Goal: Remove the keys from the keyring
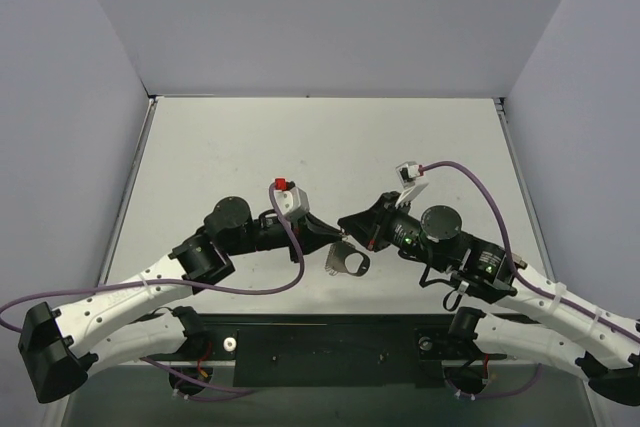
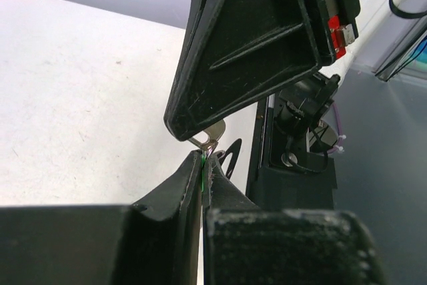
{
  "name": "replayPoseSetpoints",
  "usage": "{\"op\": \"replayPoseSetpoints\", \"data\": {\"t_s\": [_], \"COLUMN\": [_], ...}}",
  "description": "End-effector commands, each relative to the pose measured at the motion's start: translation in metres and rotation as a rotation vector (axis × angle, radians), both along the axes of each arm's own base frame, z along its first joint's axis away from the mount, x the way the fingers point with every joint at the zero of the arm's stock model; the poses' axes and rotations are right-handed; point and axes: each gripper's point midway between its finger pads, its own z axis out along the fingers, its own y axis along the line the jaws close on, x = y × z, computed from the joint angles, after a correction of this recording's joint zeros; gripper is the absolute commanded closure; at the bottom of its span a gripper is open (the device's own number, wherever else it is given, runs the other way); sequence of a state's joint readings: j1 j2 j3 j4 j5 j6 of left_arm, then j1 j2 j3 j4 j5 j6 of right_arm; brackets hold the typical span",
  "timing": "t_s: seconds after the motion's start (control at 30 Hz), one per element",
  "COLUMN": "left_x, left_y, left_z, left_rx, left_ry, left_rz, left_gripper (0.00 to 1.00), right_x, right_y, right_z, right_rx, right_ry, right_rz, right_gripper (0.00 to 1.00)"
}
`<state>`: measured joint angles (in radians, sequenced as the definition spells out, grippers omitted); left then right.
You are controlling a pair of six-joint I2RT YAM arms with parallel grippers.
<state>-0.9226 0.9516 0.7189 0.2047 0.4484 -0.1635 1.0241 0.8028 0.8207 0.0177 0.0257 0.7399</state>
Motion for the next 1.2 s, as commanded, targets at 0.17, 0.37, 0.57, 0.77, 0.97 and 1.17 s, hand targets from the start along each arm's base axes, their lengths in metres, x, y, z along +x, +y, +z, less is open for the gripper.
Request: {"op": "replayPoseSetpoints", "data": {"t_s": [0.17, 0.37, 0.57, 0.77, 0.97, 1.17], "left_x": [0.027, 0.033, 0.04, 0.047, 0.052, 0.058], "left_y": [0.002, 0.001, -0.002, 0.0, 0.001, 0.004], "left_z": [0.02, 0.025, 0.025, 0.029, 0.029, 0.033], "left_rx": [-0.088, -0.133, -0.145, -0.161, -0.164, -0.179], "left_ry": [-0.007, 0.013, 0.018, 0.017, 0.022, 0.024], "left_rz": [0.151, 0.185, 0.216, 0.262, 0.289, 0.325], "left_gripper": [1.0, 1.0, 1.0, 1.0, 1.0, 1.0], "right_x": [-0.008, -0.002, 0.01, 0.02, 0.023, 0.026], "right_y": [0.005, 0.006, 0.009, 0.008, 0.003, -0.001], "right_z": [0.044, 0.039, 0.039, 0.028, 0.03, 0.031], "right_rx": [0.243, 0.305, 0.388, 0.418, 0.511, 0.596], "right_ry": [-0.006, 0.023, 0.068, 0.111, 0.143, 0.2], "right_rz": [-0.005, -0.041, -0.102, -0.168, -0.187, -0.213], "right_gripper": [1.0, 1.0, 1.0, 1.0, 1.0, 1.0]}}
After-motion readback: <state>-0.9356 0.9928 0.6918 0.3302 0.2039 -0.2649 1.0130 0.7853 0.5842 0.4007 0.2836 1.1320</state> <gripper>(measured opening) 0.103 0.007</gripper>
